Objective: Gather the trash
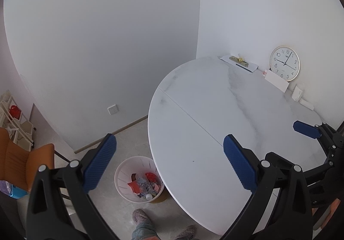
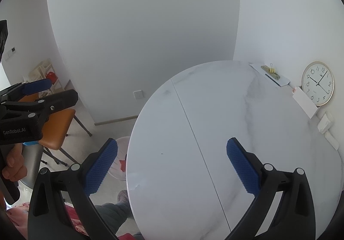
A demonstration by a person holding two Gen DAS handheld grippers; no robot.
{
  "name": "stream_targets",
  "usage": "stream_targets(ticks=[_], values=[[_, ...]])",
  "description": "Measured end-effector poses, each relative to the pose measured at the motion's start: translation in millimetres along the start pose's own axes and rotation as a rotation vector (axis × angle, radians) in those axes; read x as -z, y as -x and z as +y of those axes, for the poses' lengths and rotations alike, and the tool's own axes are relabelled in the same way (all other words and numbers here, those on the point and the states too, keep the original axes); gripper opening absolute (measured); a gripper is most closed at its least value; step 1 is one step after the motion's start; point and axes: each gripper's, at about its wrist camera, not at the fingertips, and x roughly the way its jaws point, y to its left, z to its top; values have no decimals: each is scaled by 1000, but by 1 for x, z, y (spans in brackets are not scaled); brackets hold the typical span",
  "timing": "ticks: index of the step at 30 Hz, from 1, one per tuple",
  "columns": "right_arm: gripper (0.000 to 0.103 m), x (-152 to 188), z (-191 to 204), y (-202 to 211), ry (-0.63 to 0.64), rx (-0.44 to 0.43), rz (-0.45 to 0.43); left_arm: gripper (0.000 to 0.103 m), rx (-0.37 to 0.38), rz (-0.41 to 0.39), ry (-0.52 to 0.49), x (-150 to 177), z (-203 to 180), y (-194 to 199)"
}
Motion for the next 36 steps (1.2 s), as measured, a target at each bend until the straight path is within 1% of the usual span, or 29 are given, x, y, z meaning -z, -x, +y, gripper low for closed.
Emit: stream_targets(ticks=[7, 18, 29, 36], values=[[101, 0, 0, -1, 1, 2, 3, 95, 6, 7, 5, 2, 0, -1], [101, 0, 1, -1, 2, 1, 1, 95, -15, -6, 13, -3, 3, -1], [101, -4, -5, -9, 17, -4, 8, 95, -53, -53, 4, -6, -1, 9], [101, -5, -5, -11, 26, -10, 10, 95, -66, -61, 19, -9, 1, 9]])
